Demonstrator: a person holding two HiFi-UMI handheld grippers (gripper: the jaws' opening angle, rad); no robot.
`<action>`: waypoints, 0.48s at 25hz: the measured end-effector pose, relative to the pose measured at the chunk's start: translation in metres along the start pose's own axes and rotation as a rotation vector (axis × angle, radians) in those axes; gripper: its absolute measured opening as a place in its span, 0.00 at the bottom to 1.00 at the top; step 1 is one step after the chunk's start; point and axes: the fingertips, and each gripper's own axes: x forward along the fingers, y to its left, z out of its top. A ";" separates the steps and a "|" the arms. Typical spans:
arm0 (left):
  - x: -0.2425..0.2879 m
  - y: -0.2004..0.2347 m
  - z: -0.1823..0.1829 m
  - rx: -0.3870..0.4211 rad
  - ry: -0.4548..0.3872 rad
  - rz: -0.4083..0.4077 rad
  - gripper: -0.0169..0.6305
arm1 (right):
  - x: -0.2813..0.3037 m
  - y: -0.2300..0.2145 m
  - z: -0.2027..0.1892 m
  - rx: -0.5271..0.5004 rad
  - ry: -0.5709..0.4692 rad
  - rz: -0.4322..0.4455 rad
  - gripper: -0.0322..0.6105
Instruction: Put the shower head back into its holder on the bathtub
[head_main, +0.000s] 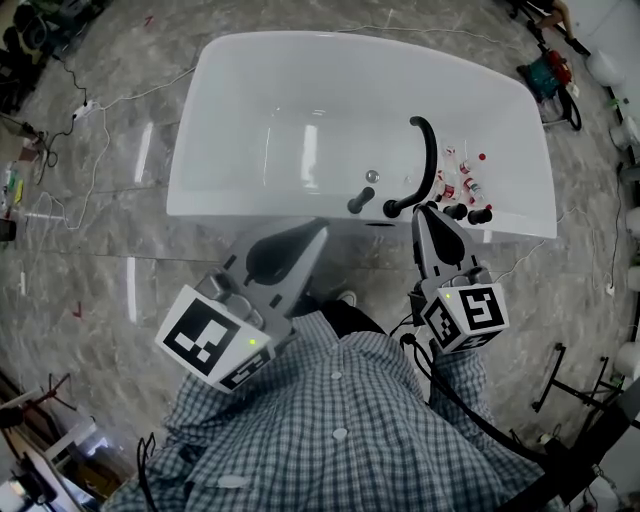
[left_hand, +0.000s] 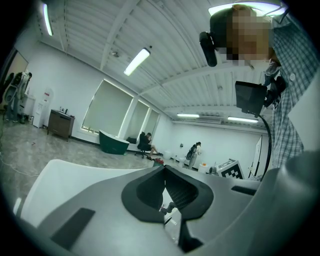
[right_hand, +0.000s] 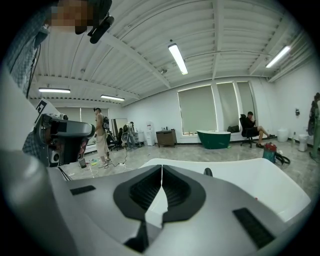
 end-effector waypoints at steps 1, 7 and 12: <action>0.000 0.001 0.000 -0.001 0.000 0.001 0.04 | 0.000 0.001 0.000 -0.007 0.000 0.004 0.08; 0.001 0.001 0.000 0.001 0.000 0.002 0.04 | -0.001 0.006 -0.001 -0.034 0.009 0.020 0.08; 0.000 0.000 -0.001 0.000 -0.002 0.002 0.04 | -0.001 0.006 -0.004 -0.027 0.014 0.022 0.08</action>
